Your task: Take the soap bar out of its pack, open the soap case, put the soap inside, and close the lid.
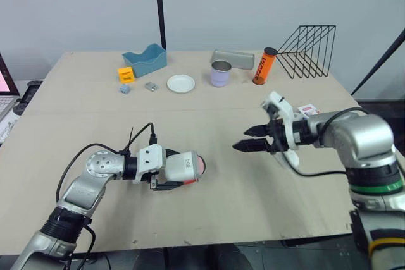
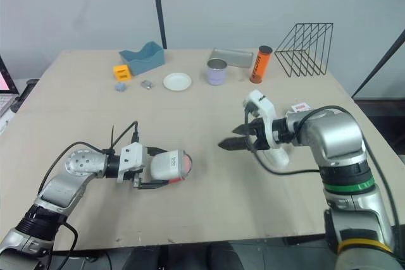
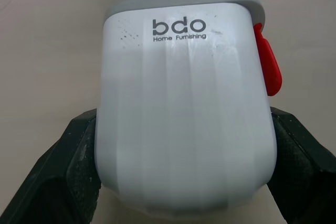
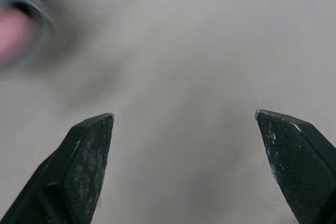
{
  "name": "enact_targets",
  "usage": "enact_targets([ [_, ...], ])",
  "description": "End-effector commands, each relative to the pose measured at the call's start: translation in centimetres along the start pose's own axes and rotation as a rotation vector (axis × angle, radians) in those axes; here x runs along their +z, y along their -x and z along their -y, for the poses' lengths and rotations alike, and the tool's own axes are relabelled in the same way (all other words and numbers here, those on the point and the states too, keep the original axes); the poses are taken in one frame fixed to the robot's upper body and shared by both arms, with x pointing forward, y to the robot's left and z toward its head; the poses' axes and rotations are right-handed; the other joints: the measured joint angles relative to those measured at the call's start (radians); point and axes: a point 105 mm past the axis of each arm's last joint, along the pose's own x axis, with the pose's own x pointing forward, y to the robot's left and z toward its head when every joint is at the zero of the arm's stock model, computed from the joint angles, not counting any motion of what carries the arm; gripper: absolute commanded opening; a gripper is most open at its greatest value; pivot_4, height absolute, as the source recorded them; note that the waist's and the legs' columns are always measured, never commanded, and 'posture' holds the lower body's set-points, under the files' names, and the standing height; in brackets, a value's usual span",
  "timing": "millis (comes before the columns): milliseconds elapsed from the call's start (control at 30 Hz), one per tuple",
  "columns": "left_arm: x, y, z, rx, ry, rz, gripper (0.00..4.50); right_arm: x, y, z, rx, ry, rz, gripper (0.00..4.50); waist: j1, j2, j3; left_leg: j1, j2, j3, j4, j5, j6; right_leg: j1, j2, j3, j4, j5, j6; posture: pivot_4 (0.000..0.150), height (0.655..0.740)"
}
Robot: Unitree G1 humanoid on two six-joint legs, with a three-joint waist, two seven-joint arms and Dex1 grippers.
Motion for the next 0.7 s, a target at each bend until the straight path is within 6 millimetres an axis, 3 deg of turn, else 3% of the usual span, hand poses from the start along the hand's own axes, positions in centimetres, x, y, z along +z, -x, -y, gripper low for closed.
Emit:
enact_targets([
  [33, 1.5, 0.7, -1.0, 0.041, -0.075, 0.033, 3.51, 0.0, 0.3, -1.1, 0.100, -0.181, 0.018, 4.46, 0.004, 0.000, 0.000, 0.000, -0.001, -0.001, 0.000, 0.000, 0.000, 0.001, -0.001, -0.001, 0.000, -0.001, 0.000, 0.150, 0.7393],
  [167, 2.0, 0.5, -1.4, 0.053, -0.097, 0.046, 3.51, -1.1, -2.1, -2.2, 0.269, -0.337, -0.023, 4.46, 0.002, -0.001, 0.000, -0.001, -0.001, -0.001, 0.000, 0.000, 0.000, 0.000, -0.002, -0.001, 0.000, -0.001, -0.001, 0.150, 0.7393],
  [300, 2.5, 0.0, -1.5, 0.064, -0.099, 0.065, 3.51, -2.5, -4.0, -3.1, 0.317, -0.413, -0.070, 4.46, 0.001, 0.000, 0.000, -0.001, -0.001, 0.000, 0.000, 0.000, 0.001, 0.000, -0.002, 0.000, 0.000, 0.000, 0.001, 0.150, 0.7393],
  [700, 2.3, -0.1, -1.5, 0.056, -0.089, 0.050, 3.51, -1.9, -6.4, -5.2, 0.358, -0.472, -0.025, 4.46, -0.001, -0.001, 0.000, -0.002, -0.001, -0.001, 0.000, 0.000, 0.001, 0.000, 0.000, 0.000, 0.000, 0.001, 0.003, 0.150, 0.7393],
])
